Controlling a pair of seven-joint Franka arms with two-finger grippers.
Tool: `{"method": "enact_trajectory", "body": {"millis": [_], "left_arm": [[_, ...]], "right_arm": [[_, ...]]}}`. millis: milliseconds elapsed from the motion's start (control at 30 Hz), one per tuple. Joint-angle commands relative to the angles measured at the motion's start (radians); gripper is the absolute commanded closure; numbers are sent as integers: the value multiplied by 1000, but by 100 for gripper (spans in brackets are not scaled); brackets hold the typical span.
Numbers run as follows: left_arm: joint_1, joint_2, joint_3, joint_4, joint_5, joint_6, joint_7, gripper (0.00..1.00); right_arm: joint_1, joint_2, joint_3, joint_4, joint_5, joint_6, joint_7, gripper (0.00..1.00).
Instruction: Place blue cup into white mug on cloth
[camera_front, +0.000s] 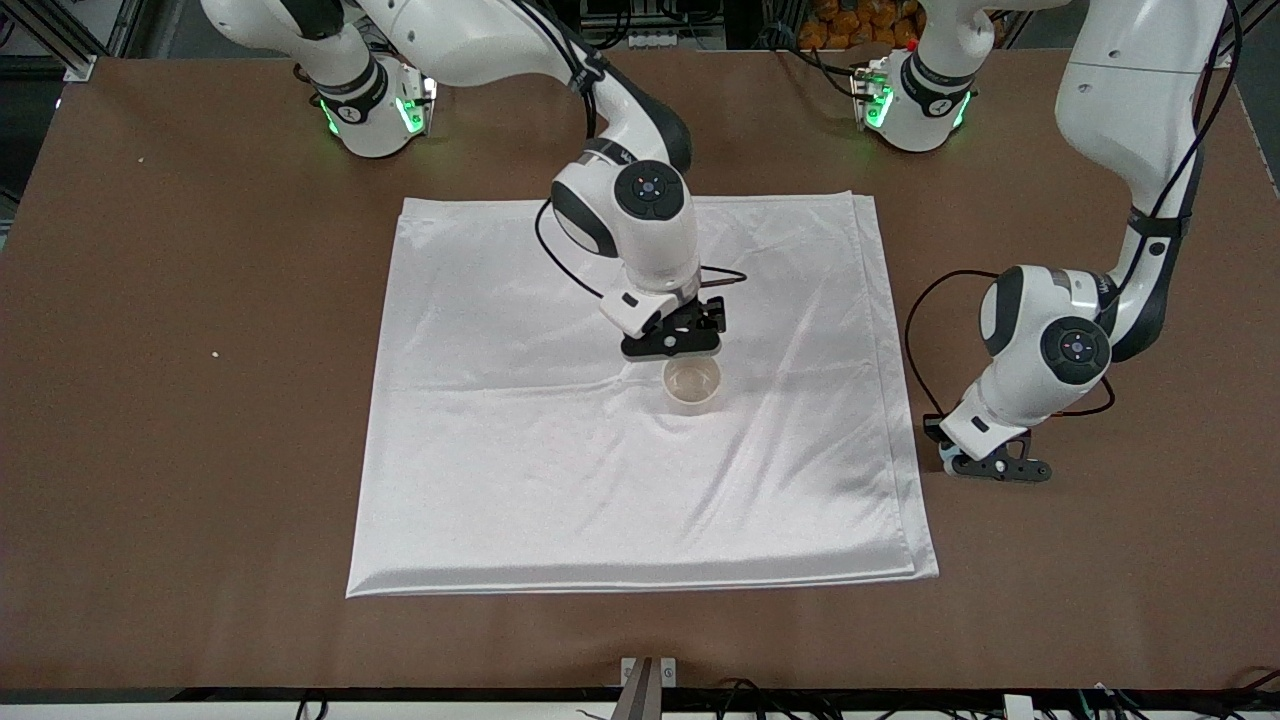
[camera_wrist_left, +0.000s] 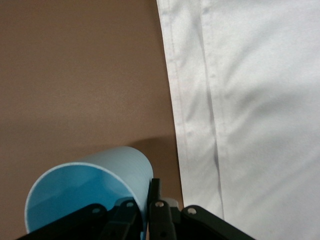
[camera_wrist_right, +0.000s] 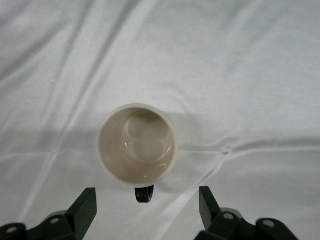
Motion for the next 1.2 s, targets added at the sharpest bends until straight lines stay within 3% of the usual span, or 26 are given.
{"method": "enact_trajectory", "body": {"millis": [0, 267, 467, 667, 833, 1000, 1167], "left_arm": [[-15, -88, -12, -9, 20, -90, -9, 100], [-15, -175, -66, 2, 18, -167, -7, 100], [-15, -229, -146, 69, 18, -288, -9, 100], [-15, -237, -247, 152, 18, -392, -93, 100], [-34, -231, -328, 191, 20, -441, -168, 100], [-99, -219, -353, 200, 27, -441, -193, 100], [-181, -182, -352, 237, 109, -441, -253, 100]], "right_arm": [[-60, -153, 16, -39, -4, -140, 14, 0], [-206, -336, 65, -44, 3, -352, -18, 0], [-298, -455, 73, -62, 3, -499, -165, 0], [-436, -577, 74, -145, 3, -513, -314, 0], [-546, -620, 71, -159, 1, -547, -484, 0], [-651, -635, 56, -173, -2, -553, -671, 0], [-688, -656, -15, -217, -1, -539, -713, 0]]}}
